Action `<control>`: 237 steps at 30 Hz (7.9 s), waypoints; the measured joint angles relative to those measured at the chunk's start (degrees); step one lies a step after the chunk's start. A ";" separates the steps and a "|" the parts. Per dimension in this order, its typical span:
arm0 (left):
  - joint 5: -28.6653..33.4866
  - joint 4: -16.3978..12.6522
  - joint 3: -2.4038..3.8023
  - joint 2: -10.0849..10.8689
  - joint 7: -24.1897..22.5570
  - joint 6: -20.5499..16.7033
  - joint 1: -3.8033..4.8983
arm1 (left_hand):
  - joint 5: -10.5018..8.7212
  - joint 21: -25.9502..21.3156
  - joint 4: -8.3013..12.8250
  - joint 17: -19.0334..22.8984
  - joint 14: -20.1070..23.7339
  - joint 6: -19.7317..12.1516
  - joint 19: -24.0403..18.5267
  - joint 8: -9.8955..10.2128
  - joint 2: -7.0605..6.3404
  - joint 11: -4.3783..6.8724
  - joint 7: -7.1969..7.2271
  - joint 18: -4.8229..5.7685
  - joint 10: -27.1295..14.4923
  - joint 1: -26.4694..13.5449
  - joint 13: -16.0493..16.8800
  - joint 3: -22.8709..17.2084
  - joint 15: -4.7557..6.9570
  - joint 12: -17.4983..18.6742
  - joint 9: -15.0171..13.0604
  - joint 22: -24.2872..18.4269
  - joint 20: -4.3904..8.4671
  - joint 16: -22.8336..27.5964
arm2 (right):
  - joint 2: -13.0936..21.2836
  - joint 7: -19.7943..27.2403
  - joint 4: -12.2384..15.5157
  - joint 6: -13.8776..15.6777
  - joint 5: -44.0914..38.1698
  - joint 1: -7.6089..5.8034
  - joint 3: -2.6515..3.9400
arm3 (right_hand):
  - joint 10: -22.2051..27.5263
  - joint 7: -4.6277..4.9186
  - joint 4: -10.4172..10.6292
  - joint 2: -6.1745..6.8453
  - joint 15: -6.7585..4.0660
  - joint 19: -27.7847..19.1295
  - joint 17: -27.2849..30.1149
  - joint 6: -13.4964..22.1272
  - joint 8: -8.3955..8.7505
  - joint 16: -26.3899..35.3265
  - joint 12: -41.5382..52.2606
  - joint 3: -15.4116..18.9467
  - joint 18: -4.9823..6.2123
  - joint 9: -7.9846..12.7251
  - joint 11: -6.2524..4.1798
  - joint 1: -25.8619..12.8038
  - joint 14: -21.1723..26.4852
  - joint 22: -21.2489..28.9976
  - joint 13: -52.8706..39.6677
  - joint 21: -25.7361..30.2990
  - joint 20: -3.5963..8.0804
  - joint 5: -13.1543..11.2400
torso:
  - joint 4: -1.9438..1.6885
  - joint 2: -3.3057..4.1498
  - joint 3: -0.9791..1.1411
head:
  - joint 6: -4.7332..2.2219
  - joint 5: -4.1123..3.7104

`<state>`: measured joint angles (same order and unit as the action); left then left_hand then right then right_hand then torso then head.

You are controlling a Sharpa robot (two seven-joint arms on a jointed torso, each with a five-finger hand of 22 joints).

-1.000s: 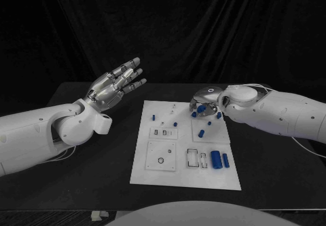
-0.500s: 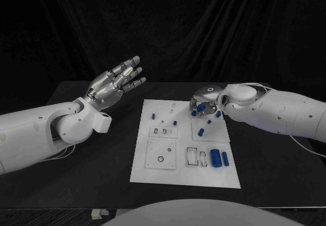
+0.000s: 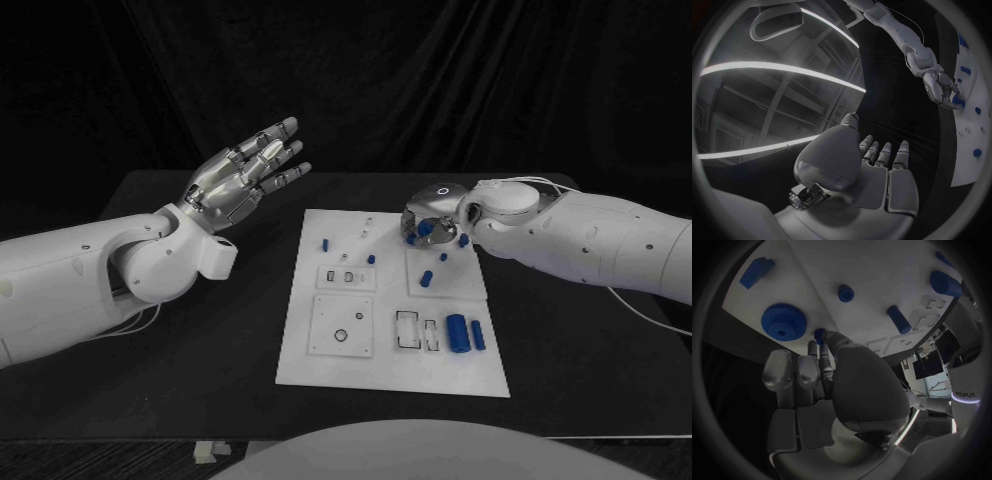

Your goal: Assemble the parts on the task board

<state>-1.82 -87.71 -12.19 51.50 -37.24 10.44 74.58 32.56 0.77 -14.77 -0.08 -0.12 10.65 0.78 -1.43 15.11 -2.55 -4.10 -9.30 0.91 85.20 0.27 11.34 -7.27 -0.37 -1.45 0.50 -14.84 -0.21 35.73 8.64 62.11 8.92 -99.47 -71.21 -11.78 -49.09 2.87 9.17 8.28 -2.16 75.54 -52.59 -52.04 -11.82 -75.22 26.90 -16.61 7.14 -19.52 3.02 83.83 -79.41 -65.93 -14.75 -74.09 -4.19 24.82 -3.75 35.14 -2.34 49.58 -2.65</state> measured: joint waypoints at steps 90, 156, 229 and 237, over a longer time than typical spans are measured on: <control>-0.02 1.52 0.01 -1.32 1.42 0.63 -0.01 | 0.45 0.00 0.47 0.03 0.00 0.21 0.20 0.00 0.21 -0.21 -0.21 0.00 -0.21 0.67 0.00 -0.47 0.00 0.00 -0.05 0.00 -0.20 0.00 | -12.94 1.66 -11.78 3.79 -0.03 -2.01 0.02 | -8.13 1.73 -2.70 -0.30 -1.31 1.64 -0.73 -1.71 -0.86 0.00 -2.88 -3.63 -0.88 -2.05 -1.06 -0.17 -0.54 -3.89 0.92 -1.49 1.23 -0.07 | -1.09 1.24 0.03 | -1.18 -0.13; -0.04 2.26 -0.01 -0.49 1.86 1.39 -0.31 | 1.12 0.00 0.94 0.01 0.00 1.13 0.20 -0.21 -0.01 -0.82 -1.13 0.00 -0.02 0.90 0.00 -0.94 0.00 0.00 -0.22 0.00 -0.20 0.00 | 8.98 -0.22 6.92 11.91 -0.05 -4.34 -0.02 | 0.97 0.09 6.10 -2.14 0.78 -0.71 5.71 5.43 4.17 3.78 -1.11 10.04 0.03 8.55 1.07 -8.12 3.08 -3.36 -4.92 4.88 -0.71 -19.83 | -0.65 1.40 -0.21 | -1.82 0.04; -0.04 2.98 -0.01 -0.59 2.82 2.94 -0.62 | 1.60 0.00 1.42 -0.02 0.00 1.54 -0.01 -0.21 -0.01 -0.81 -1.12 0.00 -0.02 1.35 0.00 -1.42 0.00 0.00 -0.25 -0.05 0.01 0.00 | 6.76 -2.70 0.85 5.24 -0.05 -1.73 -0.01 | -34.86 1.94 6.55 -0.68 -0.50 8.28 -22.34 1.76 7.00 -14.64 62.96 8.45 -4.48 4.27 -2.61 -8.20 -4.44 -8.99 -60.18 -10.21 0.51 -12.82 | -0.22 2.43 -0.05 | -0.91 -0.35; -0.04 3.01 -0.01 -0.59 2.88 3.05 -0.65 | 1.59 0.00 1.42 0.02 0.00 1.54 -0.01 -0.21 -0.01 -0.81 -1.12 0.00 -0.02 1.35 0.00 -1.42 0.00 0.00 -0.24 -0.04 0.01 0.00 | 6.52 -2.73 0.46 4.70 -0.05 -1.57 0.02 | -34.86 2.57 6.22 -0.63 -0.29 8.49 -22.33 1.13 7.00 -14.64 62.96 8.46 -4.48 4.21 -2.60 -8.15 -4.65 -8.99 -60.17 -10.21 0.30 -12.27 | -0.19 2.43 -0.07 | -0.75 -0.43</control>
<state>-1.86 -84.70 -12.20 50.91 -34.36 13.49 73.93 34.15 0.77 -13.35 -0.06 -0.12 12.19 0.77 -1.64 15.11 -3.36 -5.22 -9.30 0.89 86.55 0.27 9.92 -7.27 -0.37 -1.69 0.46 -14.83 -0.21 42.24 5.91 62.57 13.62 -99.52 -72.78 -11.76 -83.95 5.45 15.39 7.65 -2.45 84.03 -74.92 -50.90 -4.82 -89.86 89.86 -8.16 2.66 -15.31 0.42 75.68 -84.06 -74.92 -74.92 -84.30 -3.89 12.55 -3.94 37.57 -2.41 48.82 -3.08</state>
